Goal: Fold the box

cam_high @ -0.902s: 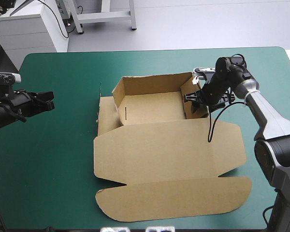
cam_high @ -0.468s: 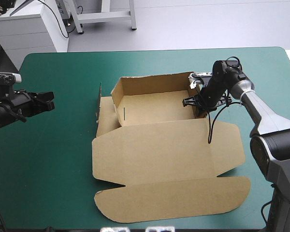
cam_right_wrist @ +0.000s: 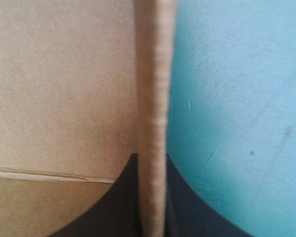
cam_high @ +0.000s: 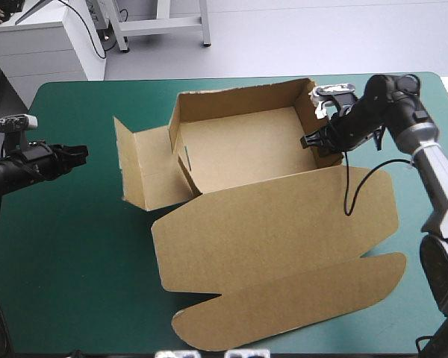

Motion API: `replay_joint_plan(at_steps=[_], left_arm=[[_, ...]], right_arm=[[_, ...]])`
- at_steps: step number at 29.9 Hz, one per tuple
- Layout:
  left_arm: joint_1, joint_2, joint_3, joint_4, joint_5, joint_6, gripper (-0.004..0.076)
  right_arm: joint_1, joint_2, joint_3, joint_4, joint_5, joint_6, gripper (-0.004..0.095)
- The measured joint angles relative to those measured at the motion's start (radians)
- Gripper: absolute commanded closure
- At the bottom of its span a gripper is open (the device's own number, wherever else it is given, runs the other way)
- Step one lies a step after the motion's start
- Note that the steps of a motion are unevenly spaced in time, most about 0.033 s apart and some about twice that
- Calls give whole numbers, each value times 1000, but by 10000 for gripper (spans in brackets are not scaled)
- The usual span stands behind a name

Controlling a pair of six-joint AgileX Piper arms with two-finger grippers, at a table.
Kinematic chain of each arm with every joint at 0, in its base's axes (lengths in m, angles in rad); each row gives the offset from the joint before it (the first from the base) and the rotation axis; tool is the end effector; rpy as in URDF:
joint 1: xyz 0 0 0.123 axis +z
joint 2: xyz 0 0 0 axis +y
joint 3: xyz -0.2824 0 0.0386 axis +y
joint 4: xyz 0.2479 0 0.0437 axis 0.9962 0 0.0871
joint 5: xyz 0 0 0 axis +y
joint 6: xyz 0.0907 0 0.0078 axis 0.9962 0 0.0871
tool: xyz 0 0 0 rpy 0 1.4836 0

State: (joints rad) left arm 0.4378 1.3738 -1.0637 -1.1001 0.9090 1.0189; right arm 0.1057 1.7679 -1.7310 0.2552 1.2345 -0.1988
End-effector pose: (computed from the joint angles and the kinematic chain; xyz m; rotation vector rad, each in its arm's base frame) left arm 0.2801 0.0604 0.3293 0.0592 2.1267 -0.5655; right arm 0.3722 0.0613 0.3453 -0.3633 2.7027 0.3276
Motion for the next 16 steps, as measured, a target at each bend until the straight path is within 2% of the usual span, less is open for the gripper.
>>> replay_joint_plan(at_steps=[3,10,16], left_arm=[[0,38,0,-24,2,0,732],[-14,145,0,-106,12,-44,732],[-129,217,0,-137,52,-67,732]], right_arm=[[-37,-54,0,48,2,-28,928],[-49,-123,0,161,9,-68,925],[-29,-123,0,198,8,-88,925]])
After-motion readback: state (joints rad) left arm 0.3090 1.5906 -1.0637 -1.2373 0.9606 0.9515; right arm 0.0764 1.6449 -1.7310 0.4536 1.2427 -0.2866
